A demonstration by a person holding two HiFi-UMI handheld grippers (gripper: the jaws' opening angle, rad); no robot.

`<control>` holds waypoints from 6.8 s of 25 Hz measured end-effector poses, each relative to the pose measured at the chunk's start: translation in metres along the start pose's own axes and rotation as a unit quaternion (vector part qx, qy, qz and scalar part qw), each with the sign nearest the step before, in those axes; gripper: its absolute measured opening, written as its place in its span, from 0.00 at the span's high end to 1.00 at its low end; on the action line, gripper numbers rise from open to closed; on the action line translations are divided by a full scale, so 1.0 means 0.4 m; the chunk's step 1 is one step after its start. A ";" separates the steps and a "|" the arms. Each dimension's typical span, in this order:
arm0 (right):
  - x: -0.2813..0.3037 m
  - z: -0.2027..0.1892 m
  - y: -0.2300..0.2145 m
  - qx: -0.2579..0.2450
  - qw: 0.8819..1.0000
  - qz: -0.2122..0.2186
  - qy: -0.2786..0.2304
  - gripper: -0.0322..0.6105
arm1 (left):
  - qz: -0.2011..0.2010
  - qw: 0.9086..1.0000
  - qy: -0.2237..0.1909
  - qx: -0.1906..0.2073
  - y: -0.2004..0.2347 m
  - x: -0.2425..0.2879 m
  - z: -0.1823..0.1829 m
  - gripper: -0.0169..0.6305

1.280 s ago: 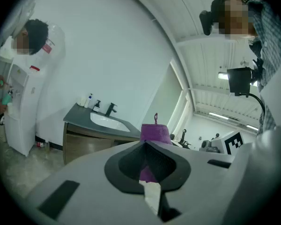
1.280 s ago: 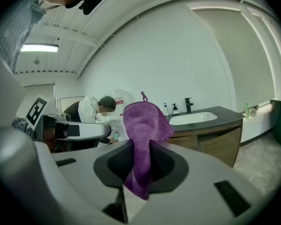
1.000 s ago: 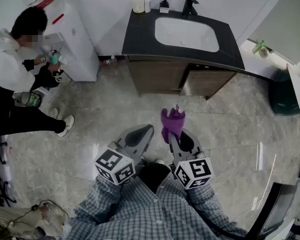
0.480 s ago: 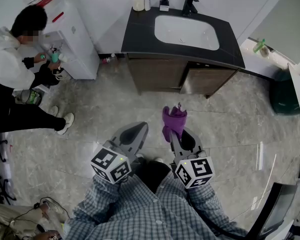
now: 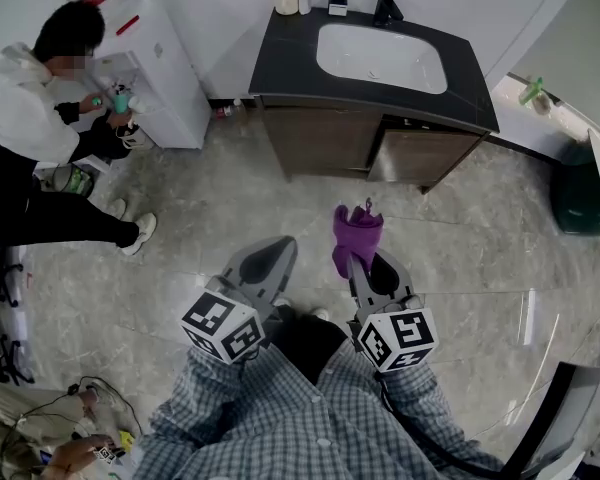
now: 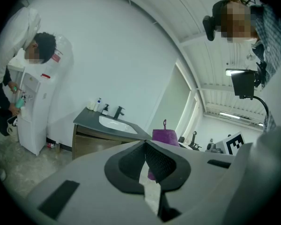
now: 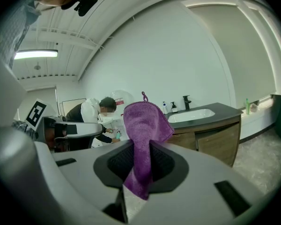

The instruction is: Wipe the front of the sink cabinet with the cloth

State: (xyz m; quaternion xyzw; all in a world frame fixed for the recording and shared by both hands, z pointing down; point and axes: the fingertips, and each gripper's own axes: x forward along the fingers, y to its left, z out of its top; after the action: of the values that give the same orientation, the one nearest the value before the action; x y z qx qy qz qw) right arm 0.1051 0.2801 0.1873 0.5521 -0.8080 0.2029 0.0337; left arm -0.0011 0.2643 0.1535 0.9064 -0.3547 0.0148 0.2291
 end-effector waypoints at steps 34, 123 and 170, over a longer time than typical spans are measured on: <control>0.414 0.112 -0.136 0.014 0.998 -0.054 0.021 0.84 | -0.030 0.999 0.018 -0.017 0.375 0.302 0.160 0.96; 1.107 -0.139 -0.590 -0.039 0.989 -0.143 0.025 0.84 | 0.097 0.994 0.029 -0.044 0.788 0.522 -0.117 0.96; 1.390 -0.235 -0.082 -0.094 0.992 0.065 0.058 0.84 | 0.184 0.980 -0.012 -0.075 0.935 0.287 -0.120 0.96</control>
State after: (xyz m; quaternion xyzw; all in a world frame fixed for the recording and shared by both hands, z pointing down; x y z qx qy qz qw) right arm -0.0969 -0.1841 0.4378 0.4801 -0.8543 0.1598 0.1192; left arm -0.1516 -0.0289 0.3697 0.8060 -0.5181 0.0188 0.2857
